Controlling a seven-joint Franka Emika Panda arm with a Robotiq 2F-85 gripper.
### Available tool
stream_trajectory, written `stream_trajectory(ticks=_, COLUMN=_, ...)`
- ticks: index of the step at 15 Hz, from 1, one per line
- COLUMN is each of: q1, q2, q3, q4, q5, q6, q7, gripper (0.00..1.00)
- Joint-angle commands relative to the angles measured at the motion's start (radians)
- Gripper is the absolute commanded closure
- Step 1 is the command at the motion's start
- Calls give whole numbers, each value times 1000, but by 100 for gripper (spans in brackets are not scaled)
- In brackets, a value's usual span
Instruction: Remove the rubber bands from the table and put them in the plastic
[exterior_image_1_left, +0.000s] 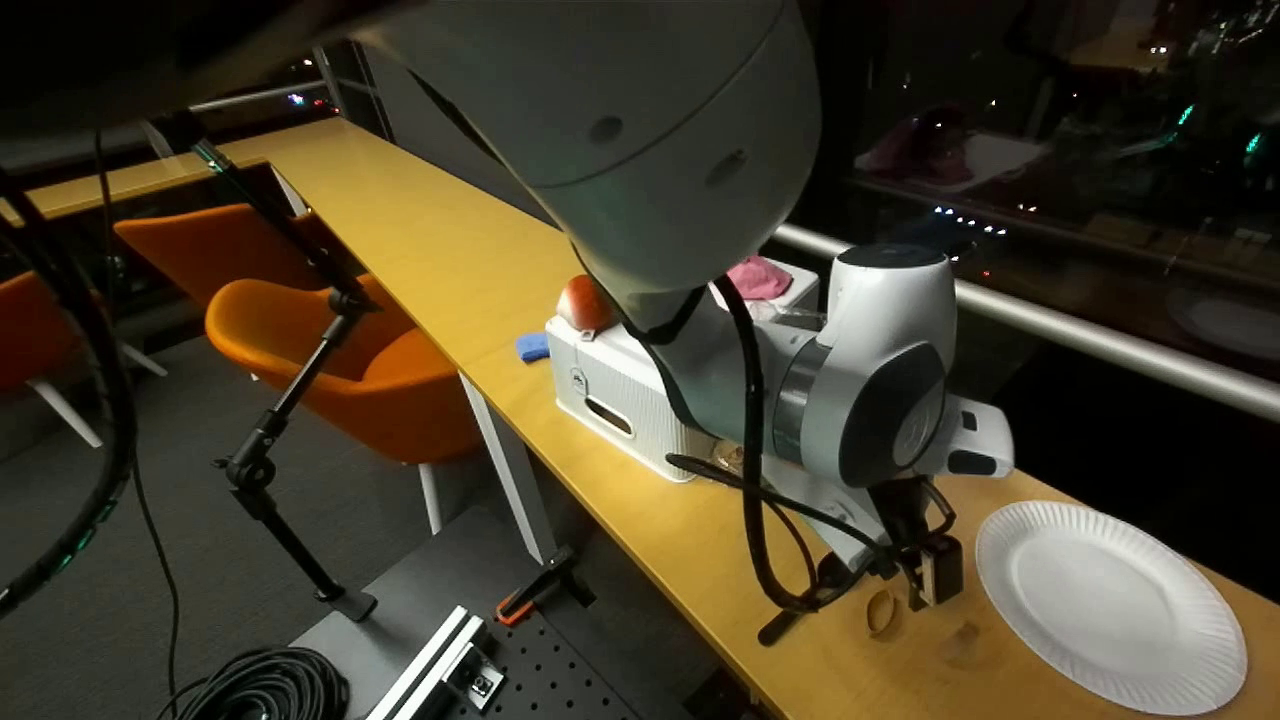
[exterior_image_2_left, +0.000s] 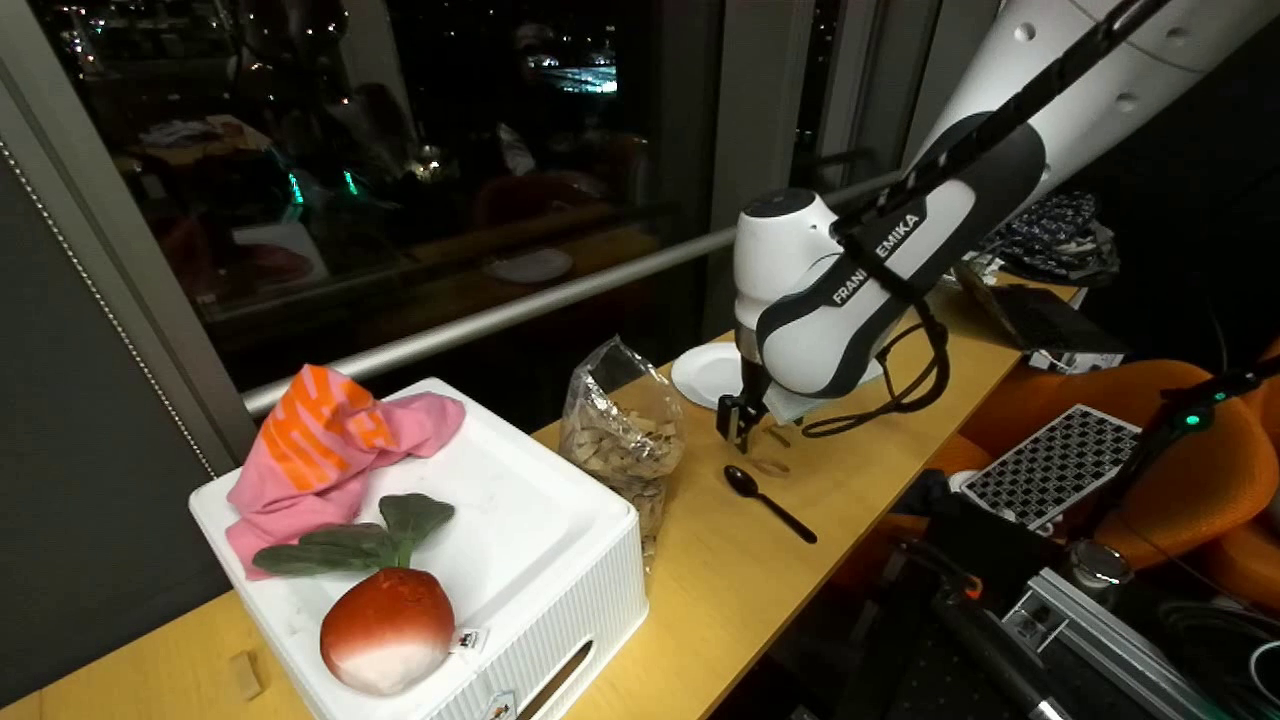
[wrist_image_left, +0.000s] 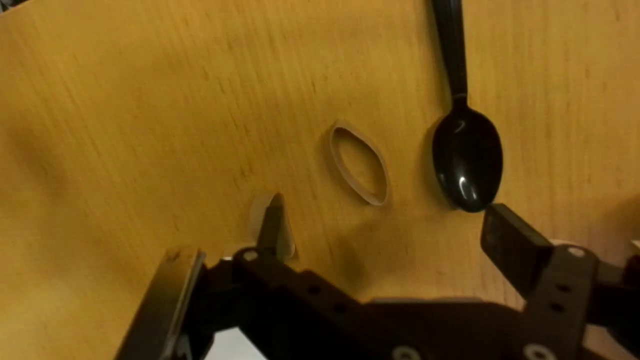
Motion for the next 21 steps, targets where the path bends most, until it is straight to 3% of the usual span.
stream_trajectory(ticks=1, q1=5, q2=12, q3=-13, q4=-36, q5=53, q6=50, q7=-38, gripper=0)
stream_trajectory(ticks=6, q1=-1, q2=44, q3=-28, q4=-54, q5=72, q6=81, q7=-49, gripper=0)
stream_trajectory(ticks=15, q1=1, q2=153, q3=-30, q4=22, q5=130, q6=128, q7=-78, gripper=0)
stream_trajectory(ticks=17, q1=-1, q2=162, q3=-31, q4=30, q5=137, q6=139, q7=-86, gripper=26)
stream_trajectory(ticks=21, q1=3, q2=155, q3=-32, q4=31, q5=143, q6=146, q7=-96, gripper=58)
